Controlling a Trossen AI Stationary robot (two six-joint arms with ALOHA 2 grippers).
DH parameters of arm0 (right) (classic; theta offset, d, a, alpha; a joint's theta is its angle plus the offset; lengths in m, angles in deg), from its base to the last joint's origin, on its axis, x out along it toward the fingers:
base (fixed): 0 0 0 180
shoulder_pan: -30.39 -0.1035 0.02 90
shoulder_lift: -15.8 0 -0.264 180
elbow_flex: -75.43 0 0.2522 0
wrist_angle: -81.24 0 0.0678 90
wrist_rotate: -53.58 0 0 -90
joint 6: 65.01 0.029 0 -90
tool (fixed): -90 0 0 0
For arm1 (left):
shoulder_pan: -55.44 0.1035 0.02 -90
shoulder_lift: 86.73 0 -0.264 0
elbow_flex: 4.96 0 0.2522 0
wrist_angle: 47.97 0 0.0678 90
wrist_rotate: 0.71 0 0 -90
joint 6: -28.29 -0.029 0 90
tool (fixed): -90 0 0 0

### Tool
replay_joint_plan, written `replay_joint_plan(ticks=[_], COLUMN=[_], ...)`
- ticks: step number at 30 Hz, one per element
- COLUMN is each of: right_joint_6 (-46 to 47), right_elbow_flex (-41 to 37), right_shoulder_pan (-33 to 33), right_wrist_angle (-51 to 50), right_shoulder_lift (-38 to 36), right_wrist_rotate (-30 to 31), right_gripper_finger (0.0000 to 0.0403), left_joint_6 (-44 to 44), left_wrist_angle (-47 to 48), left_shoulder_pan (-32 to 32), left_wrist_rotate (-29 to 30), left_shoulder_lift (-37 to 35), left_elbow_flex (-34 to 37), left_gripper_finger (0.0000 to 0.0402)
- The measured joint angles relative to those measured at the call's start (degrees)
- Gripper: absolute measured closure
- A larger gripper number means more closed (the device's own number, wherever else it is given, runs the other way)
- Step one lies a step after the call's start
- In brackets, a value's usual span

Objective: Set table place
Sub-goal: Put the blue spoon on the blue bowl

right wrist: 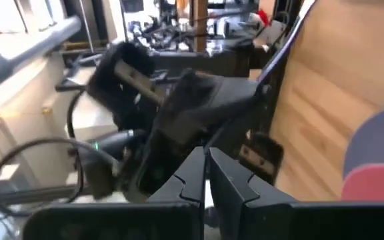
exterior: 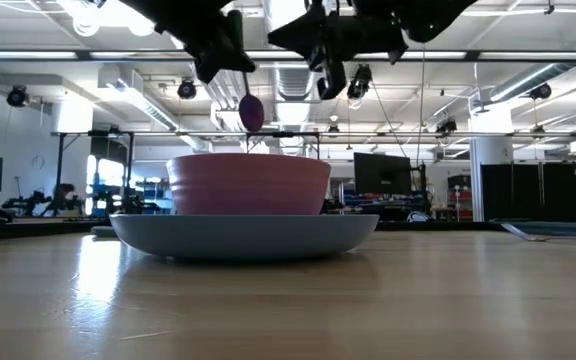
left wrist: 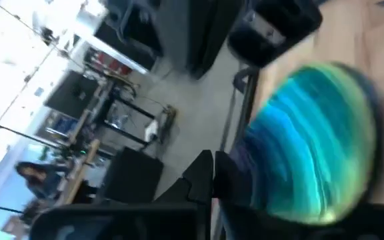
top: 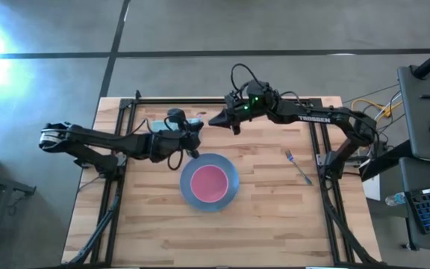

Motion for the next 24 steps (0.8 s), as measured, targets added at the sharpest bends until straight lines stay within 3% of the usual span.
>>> replay_joint_plan(ticks=[8, 13, 15, 24], right_joint_6=[-5.41, -7.02, -8.34, -10.71], right_elbow_flex=[0.02, 0.01, 0.11, 0.11], right_shoulder_pan=[3.15, 4.64, 4.81, 4.72], right_wrist_angle=[-12.15, -12.83, -12.90, -14.07], right_shoulder_lift=[-3.56, -4.56, -4.88, -5.41], right_wrist_rotate=[0.42, 0.38, 0.38, 0.03], right_gripper_finger=[0.0390, 0.0390, 0.0390, 0.0390], left_joint_6=[10.66, 20.06, 25.25, 65.56], left_wrist_angle=[5.28, 10.35, 10.72, 15.68], left_shoulder_pan=[0.26, 1.96, 2.01, 1.82], left_wrist_rotate=[-9.69, -21.01, -22.58, -21.27], left_shoulder_lift=[-6.39, -10.70, -12.30, -18.51], left_elbow_flex=[-0.45, -2.32, -2.69, -4.30], left_gripper_finger=[0.0401, 0.0402, 0.0402, 0.0402])
